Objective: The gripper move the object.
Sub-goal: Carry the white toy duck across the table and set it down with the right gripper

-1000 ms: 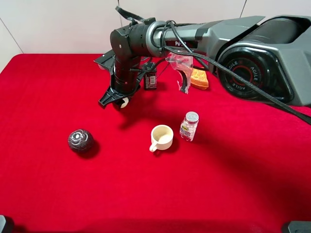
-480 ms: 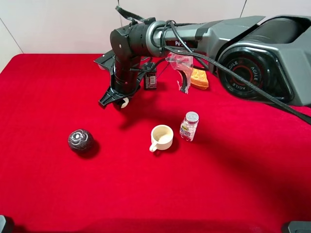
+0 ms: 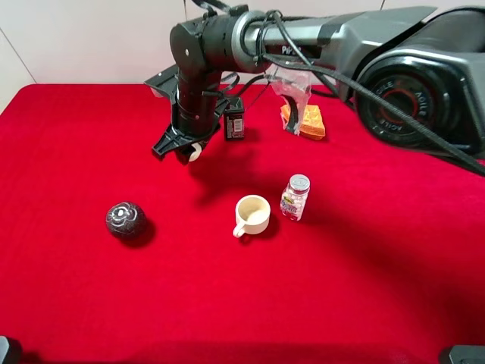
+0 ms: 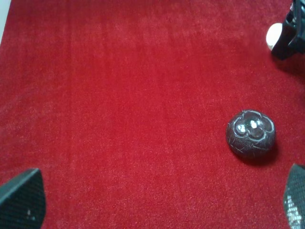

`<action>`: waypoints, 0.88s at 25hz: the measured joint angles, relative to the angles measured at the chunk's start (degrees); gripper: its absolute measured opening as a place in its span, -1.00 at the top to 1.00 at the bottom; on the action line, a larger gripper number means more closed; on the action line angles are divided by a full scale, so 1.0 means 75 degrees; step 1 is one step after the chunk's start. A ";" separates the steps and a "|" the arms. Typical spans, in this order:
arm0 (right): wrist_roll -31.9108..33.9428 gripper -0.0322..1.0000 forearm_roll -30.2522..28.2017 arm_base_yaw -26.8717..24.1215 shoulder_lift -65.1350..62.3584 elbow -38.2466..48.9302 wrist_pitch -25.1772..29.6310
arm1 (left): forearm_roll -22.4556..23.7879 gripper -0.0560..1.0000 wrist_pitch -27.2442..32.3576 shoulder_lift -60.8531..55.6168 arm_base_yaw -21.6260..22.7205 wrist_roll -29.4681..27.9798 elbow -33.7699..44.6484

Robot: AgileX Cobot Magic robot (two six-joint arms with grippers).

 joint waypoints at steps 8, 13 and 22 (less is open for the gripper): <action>0.0000 0.31 0.0244 0.0000 -0.0465 -0.0275 0.0810 | 0.0000 -0.99 0.0000 0.0000 0.0000 0.0000 0.0000; 0.0000 0.31 0.0554 0.0000 -0.0615 -0.1038 0.1597 | 0.0000 -0.99 0.0000 0.0000 0.0000 0.0000 0.0000; 0.0376 0.31 0.0506 -0.0098 -0.1013 -0.1507 0.2284 | 0.0000 -0.99 0.0000 0.0000 0.0000 0.0000 0.0000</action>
